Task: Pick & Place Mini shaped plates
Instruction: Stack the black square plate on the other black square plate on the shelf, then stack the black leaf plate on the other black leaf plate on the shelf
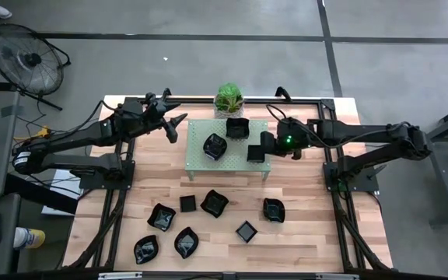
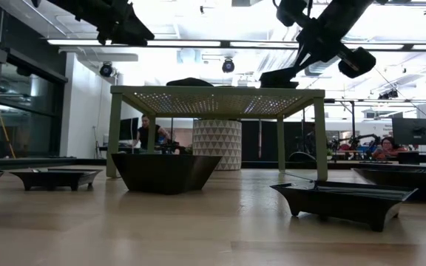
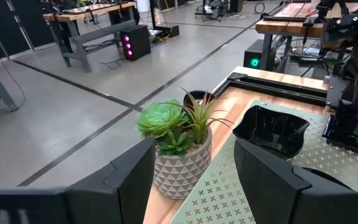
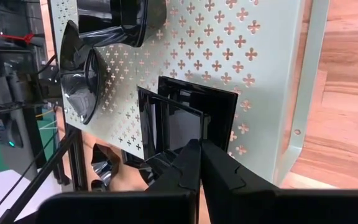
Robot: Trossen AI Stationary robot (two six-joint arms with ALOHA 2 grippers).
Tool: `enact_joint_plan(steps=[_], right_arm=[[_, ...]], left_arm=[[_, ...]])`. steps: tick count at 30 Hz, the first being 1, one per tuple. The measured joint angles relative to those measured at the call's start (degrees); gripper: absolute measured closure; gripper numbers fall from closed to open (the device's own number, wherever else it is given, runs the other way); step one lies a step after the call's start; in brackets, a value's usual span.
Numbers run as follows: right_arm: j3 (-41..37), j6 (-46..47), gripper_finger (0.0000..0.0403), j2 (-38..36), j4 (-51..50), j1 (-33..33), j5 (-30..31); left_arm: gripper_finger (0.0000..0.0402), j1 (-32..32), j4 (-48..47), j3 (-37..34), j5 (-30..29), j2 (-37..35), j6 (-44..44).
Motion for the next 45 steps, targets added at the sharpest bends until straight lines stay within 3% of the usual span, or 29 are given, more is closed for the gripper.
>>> enact_joint_plan(steps=[28, 39, 45], right_arm=[[0.0, 0.0, 0.0401, 0.0, -0.9, 0.0, 0.9], [0.0, 0.0, 0.0336, 0.0, -0.9, 0.0, 1.2], [0.0, -1.0, 0.0323, -0.5, -0.9, 0.0, 1.4]], left_arm=[[0.0186, 0.0, 0.0, 0.0, -0.5, 0.0, 0.0], [0.0186, 0.0, 0.0, 0.0, -0.5, 0.0, 0.0], [0.0186, 0.0, 0.0, 0.0, -0.4, 0.0, 0.0]])
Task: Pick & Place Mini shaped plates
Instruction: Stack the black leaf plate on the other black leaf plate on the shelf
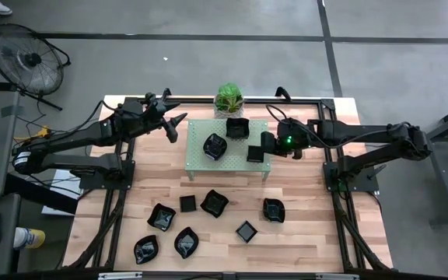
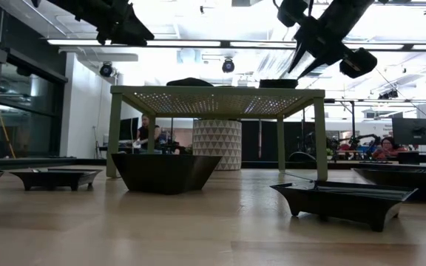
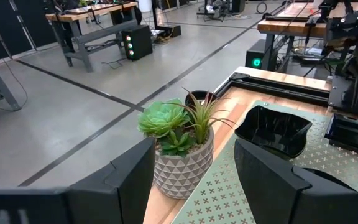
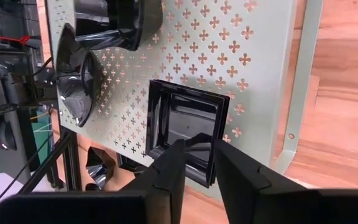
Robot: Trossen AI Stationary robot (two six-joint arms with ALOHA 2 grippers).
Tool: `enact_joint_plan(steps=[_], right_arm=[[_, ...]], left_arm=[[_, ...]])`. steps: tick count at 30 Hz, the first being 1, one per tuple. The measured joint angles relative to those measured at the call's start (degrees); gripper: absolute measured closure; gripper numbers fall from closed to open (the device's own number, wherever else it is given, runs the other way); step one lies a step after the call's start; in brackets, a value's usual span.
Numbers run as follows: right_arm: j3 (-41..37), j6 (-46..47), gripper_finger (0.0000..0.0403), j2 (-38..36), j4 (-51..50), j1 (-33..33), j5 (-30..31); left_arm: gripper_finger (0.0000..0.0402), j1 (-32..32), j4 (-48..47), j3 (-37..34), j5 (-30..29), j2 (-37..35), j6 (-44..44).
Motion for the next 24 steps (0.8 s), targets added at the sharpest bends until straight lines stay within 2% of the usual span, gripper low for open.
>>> enact_joint_plan(steps=[6, 14, 19, 24], right_arm=[[0.0, -1.8, 0.0324, -3.2, -1.2, 0.0, 2.9], [0.0, -2.6, 0.0324, -9.7, -10.5, 0.7, 7.6], [0.1, -4.4, 0.0324, -13.1, -17.6, 3.4, 9.5], [0.1, -8.6, 0.0324, -13.9, -22.2, 9.1, 11.0]], left_arm=[[0.0186, 0.0, 0.0, 0.0, 0.0, 0.0, 0.0], [0.0186, 0.0, 0.0, 0.0, 0.2, 0.0, -1.4], [0.0186, 0.0, -0.2, 0.0, 0.6, 0.0, -3.5], [0.0186, 0.0, -1.6, 0.0, 0.7, 0.0, -7.5]])
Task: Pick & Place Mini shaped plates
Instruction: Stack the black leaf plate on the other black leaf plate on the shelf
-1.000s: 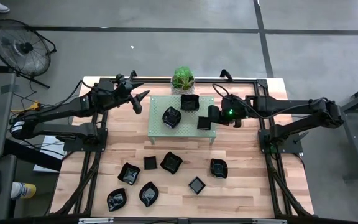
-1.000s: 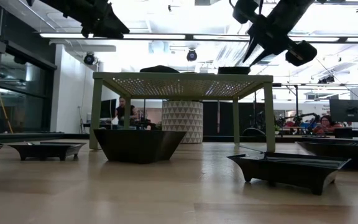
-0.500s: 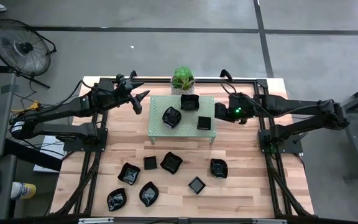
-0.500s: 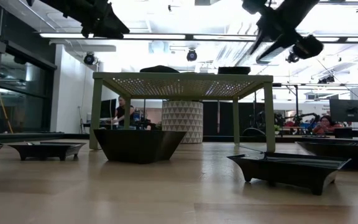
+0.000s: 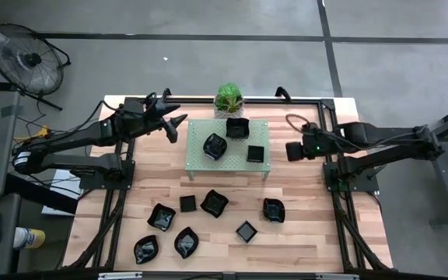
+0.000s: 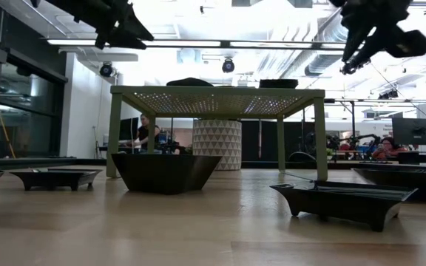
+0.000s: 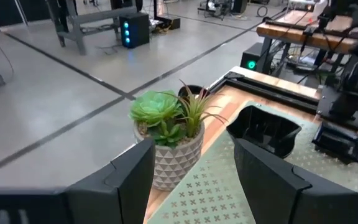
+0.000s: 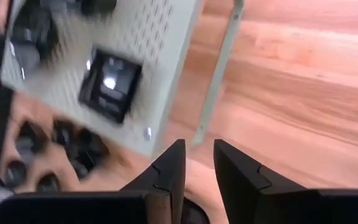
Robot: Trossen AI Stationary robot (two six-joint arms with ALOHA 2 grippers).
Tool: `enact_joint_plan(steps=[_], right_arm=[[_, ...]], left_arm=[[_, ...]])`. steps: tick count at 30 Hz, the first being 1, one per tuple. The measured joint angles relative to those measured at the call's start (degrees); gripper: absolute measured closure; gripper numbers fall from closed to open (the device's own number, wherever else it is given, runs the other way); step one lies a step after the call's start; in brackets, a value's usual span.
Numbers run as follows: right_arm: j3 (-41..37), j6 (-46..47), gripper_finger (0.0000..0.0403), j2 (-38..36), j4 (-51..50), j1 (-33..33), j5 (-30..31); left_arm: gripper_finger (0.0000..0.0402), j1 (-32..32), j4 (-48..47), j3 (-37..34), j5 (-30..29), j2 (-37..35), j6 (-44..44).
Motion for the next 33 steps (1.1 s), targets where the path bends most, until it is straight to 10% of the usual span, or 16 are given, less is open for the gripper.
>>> enact_joint_plan(steps=[18, 33], right_arm=[[0.0, 17.8, 0.0314, 9.4, -6.8, 28.9, 0.6], [-0.1, 30.7, 0.031, 24.1, 7.6, 43.3, 1.4]], left_arm=[[0.0186, 0.0, -1.1, 0.0, 1.9, -2.6, -13.3], [0.0186, 0.0, -2.7, 0.0, 8.2, -2.6, -16.4]])
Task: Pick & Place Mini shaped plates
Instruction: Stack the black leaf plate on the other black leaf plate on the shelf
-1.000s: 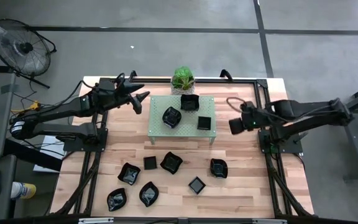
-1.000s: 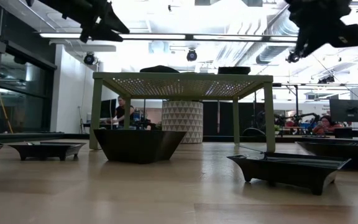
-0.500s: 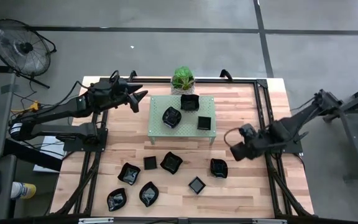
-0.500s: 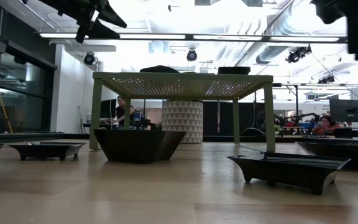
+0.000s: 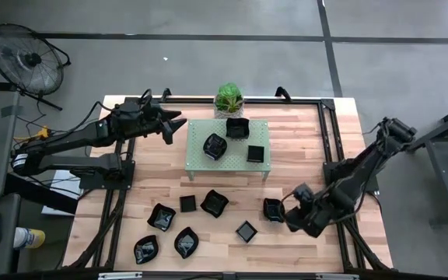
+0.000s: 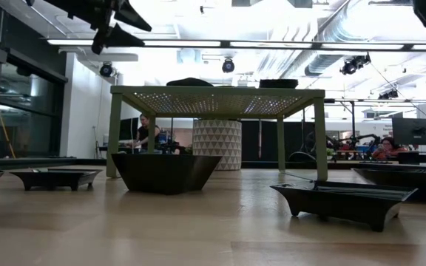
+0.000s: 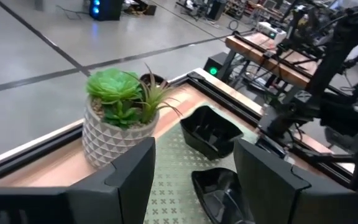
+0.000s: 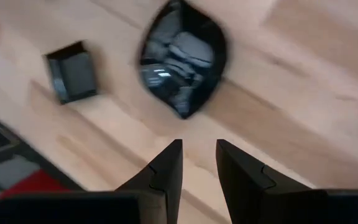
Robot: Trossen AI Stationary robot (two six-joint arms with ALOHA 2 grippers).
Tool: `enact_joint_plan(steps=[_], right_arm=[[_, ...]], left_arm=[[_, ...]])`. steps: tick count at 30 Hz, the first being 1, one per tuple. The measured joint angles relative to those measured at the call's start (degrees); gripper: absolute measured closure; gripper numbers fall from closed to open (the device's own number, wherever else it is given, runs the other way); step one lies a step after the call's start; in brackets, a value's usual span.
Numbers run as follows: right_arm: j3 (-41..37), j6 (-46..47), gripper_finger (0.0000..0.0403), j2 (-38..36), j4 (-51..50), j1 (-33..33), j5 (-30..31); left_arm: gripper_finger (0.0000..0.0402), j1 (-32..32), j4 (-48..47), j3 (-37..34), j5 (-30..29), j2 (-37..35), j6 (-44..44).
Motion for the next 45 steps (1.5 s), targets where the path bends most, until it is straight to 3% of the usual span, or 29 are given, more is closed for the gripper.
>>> enact_joint_plan(steps=[8, 18, 23, 27, 34, 45], right_arm=[[0.0, 5.3, 0.0308, 5.2, 2.1, -0.4, 1.0], [-0.1, 6.6, 0.0304, 5.7, 2.4, -2.4, 0.1], [-8.1, 6.6, 0.0304, 4.2, 14.0, -3.5, -0.3], [-12.3, 7.5, 0.0304, 2.5, 16.9, -3.8, -2.1], [-15.4, 5.7, 0.0304, 0.8, 17.3, -5.7, -4.3], [-19.7, 1.4, 0.0304, 0.8, 26.6, -8.0, -2.5]], left_arm=[[0.0186, 0.0, 0.0, 0.0, 3.8, 0.0, 0.2], [0.0186, 0.0, -5.0, 0.0, 11.3, 0.0, 4.1], [0.0186, 0.0, -7.5, 0.0, 13.7, 0.0, 6.1], [0.0186, 0.0, -7.4, 0.0, 15.5, 0.0, 6.5], [0.0186, 0.0, -7.4, 0.0, 15.9, 0.0, 6.5], [0.0186, 0.0, -7.4, 0.0, 15.6, 0.0, 6.2]])
